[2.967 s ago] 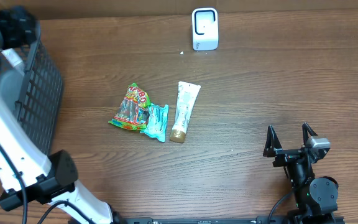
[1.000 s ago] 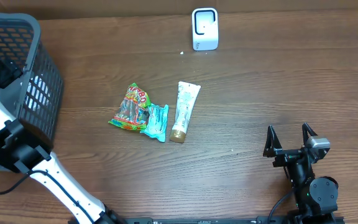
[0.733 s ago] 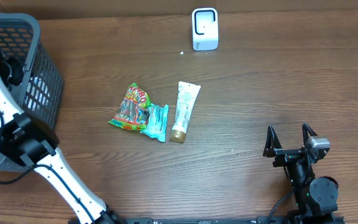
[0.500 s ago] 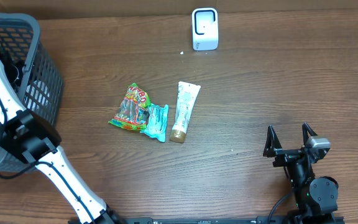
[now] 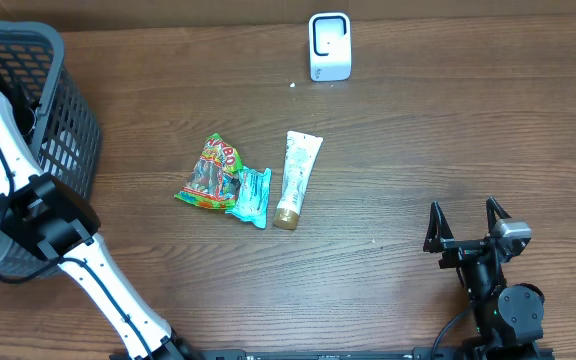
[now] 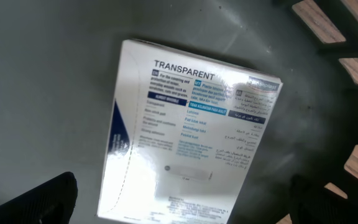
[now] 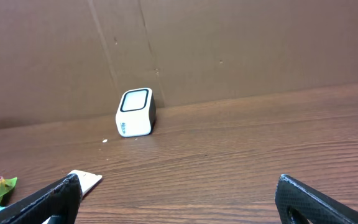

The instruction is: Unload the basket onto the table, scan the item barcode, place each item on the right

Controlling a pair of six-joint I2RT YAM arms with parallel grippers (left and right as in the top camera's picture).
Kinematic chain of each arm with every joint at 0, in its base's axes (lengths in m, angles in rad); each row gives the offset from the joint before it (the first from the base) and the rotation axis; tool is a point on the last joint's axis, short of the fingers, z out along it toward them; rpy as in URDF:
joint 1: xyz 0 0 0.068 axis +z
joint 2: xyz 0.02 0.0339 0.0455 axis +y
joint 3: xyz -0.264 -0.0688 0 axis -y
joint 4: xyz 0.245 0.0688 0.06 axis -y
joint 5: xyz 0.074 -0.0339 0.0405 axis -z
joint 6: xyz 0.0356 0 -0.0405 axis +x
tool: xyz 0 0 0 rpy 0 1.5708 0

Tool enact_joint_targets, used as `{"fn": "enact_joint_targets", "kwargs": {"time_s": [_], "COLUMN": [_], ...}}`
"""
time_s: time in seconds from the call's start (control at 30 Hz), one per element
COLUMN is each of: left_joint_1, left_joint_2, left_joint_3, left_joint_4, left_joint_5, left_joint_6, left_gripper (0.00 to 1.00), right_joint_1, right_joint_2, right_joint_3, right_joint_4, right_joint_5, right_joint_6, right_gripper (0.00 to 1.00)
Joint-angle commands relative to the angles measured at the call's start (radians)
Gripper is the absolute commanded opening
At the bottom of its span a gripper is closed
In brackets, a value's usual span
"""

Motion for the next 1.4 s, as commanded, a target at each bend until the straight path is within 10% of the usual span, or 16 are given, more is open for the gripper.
{"fn": "enact_joint_targets", "kwargs": {"time_s": [0.0, 1.37], "left_joint_1": [-0.010, -0.010], "left_joint_2": [0.024, 0.024], "left_joint_3": [-0.042, -0.226], "left_joint_4": [0.008, 0.101], "left_joint_5": [-0.028, -0.064], "left_joint_6": [0.023, 0.015], "left_gripper": [1.00, 0.97], "right_joint_1": [0.004, 0.004], "right_joint_2": [-0.008, -0.008], "right_joint_3": [-0.010, -0.010], "right_joint_4": [0.004, 0.004], "right_joint_5": [0.006, 0.006], "right_joint_6": [-0.003, -0.003], "right_gripper": [1.00, 1.00]}}
